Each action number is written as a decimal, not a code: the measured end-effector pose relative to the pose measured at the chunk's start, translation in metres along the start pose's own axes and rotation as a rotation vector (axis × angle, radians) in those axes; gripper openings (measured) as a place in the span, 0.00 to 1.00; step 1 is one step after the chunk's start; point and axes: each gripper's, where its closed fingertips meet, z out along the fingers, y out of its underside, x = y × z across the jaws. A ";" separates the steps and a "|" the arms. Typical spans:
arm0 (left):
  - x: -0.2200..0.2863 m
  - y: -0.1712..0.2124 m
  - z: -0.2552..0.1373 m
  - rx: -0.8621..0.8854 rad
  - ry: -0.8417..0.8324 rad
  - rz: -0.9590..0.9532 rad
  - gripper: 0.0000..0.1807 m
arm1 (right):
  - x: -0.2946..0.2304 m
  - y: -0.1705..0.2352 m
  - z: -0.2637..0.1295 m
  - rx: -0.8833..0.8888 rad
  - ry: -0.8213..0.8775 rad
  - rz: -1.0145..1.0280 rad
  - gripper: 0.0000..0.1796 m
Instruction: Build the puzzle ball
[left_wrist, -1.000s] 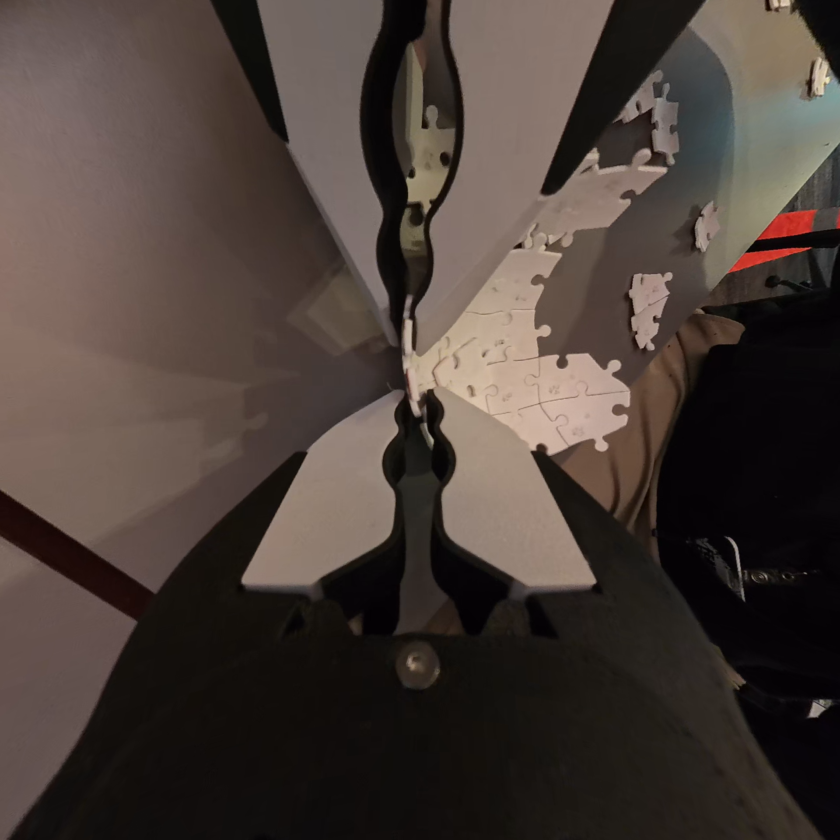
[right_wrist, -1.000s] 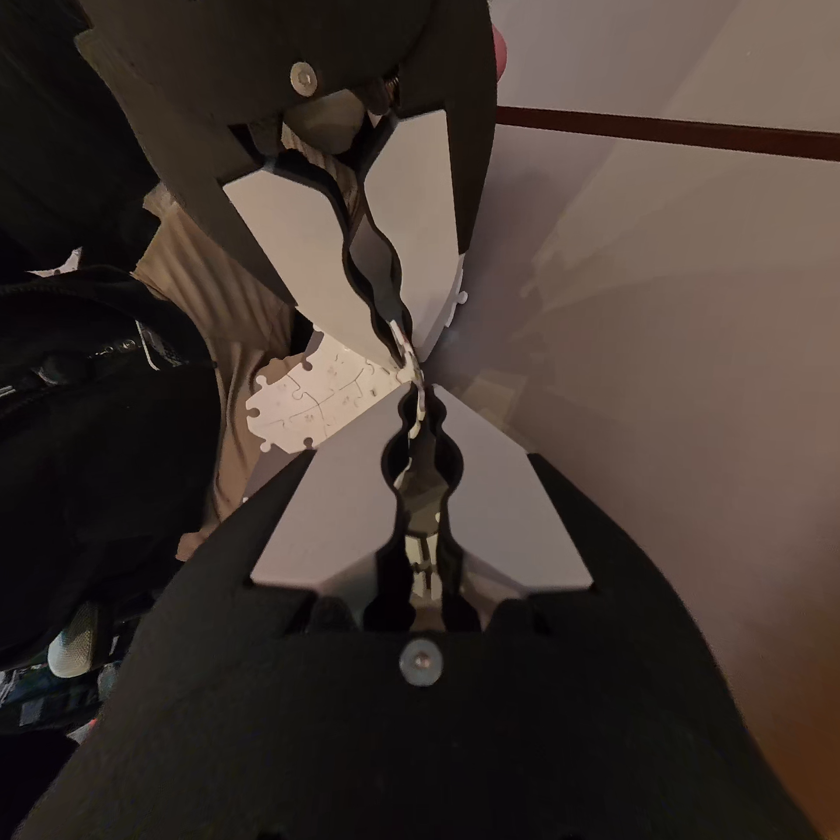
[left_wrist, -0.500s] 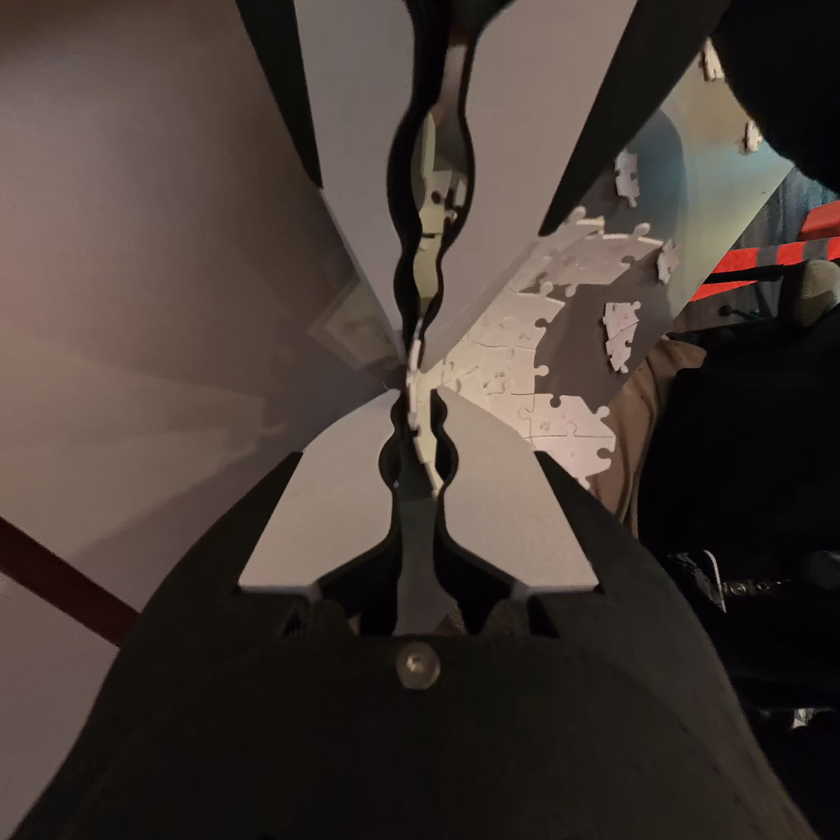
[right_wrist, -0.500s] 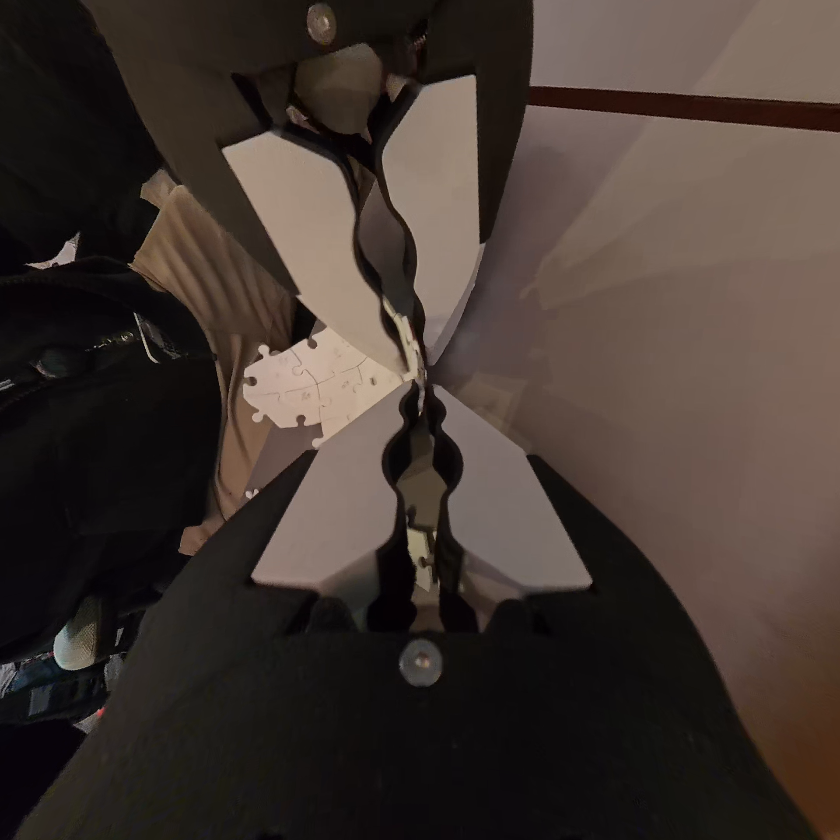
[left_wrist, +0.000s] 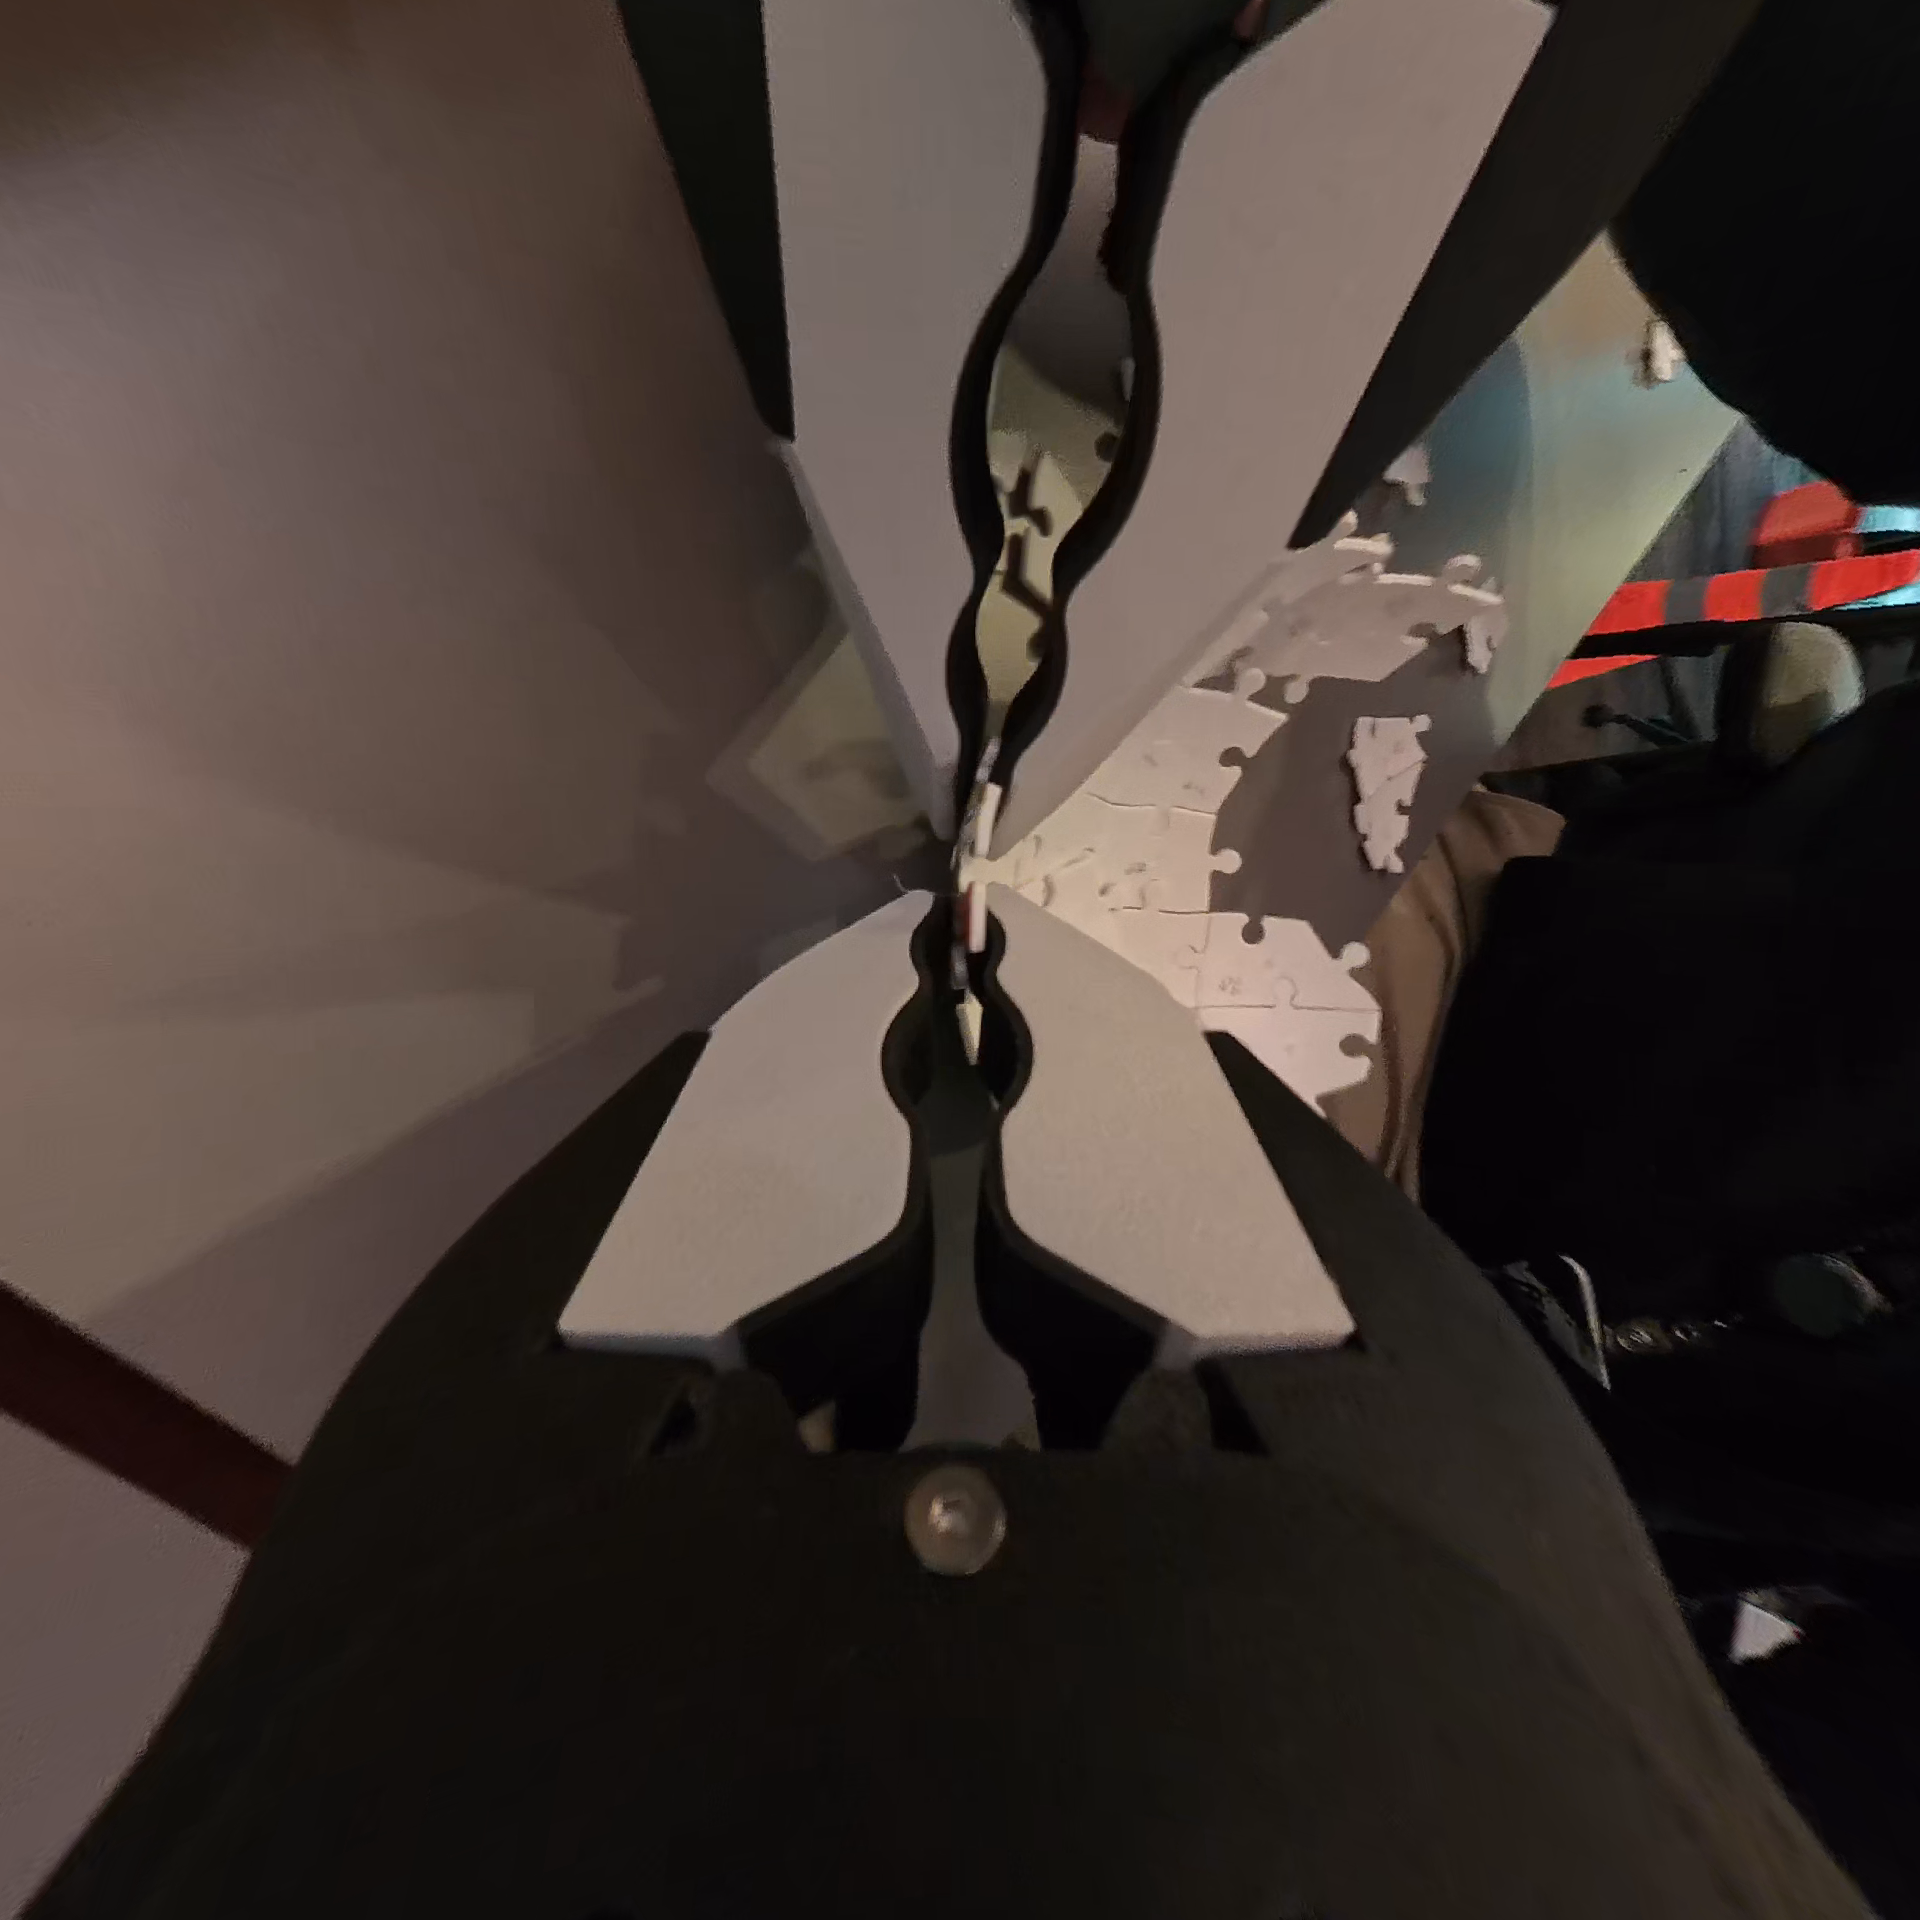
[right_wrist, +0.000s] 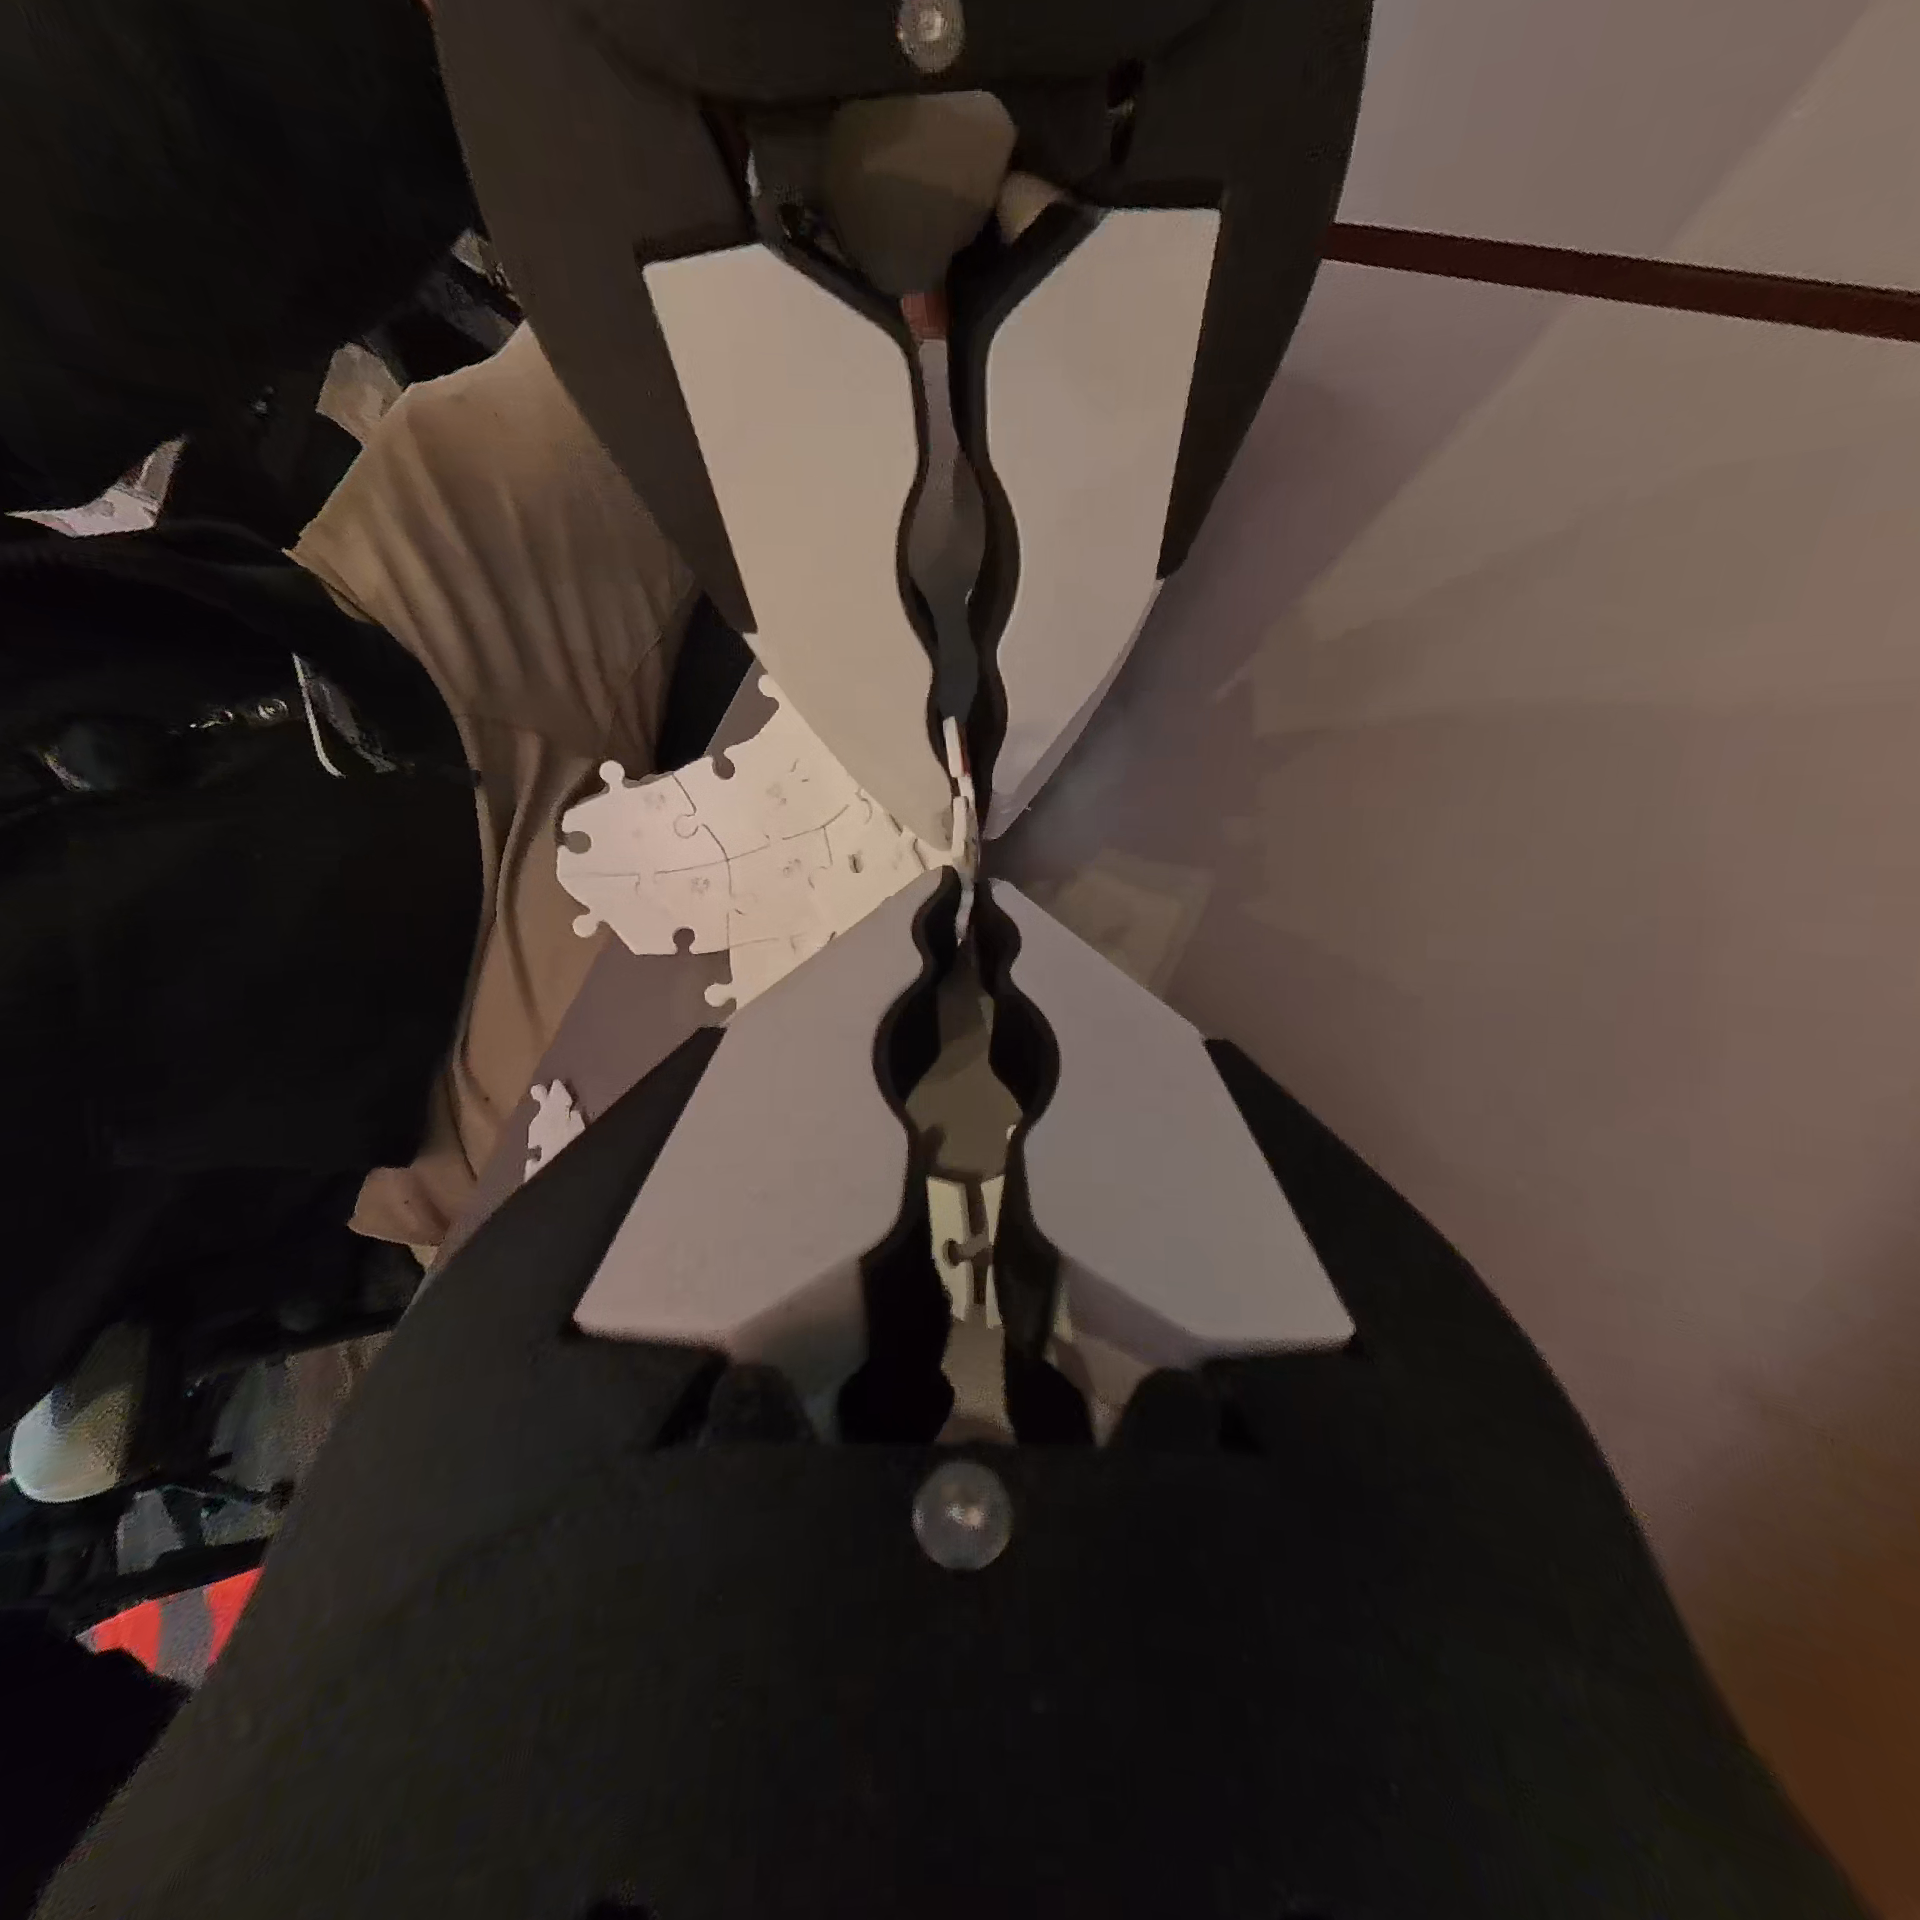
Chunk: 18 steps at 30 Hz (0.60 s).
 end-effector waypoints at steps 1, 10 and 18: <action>0.001 0.000 0.000 0.001 0.014 -0.005 0.01 | 0.000 0.000 0.000 0.004 0.002 -0.007 0.00; -0.001 0.003 0.005 -0.034 0.028 0.009 0.01 | 0.000 0.004 0.004 0.018 -0.014 0.014 0.00; -0.001 0.002 0.004 -0.025 -0.017 0.021 0.02 | 0.003 0.004 0.003 0.042 -0.001 0.010 0.00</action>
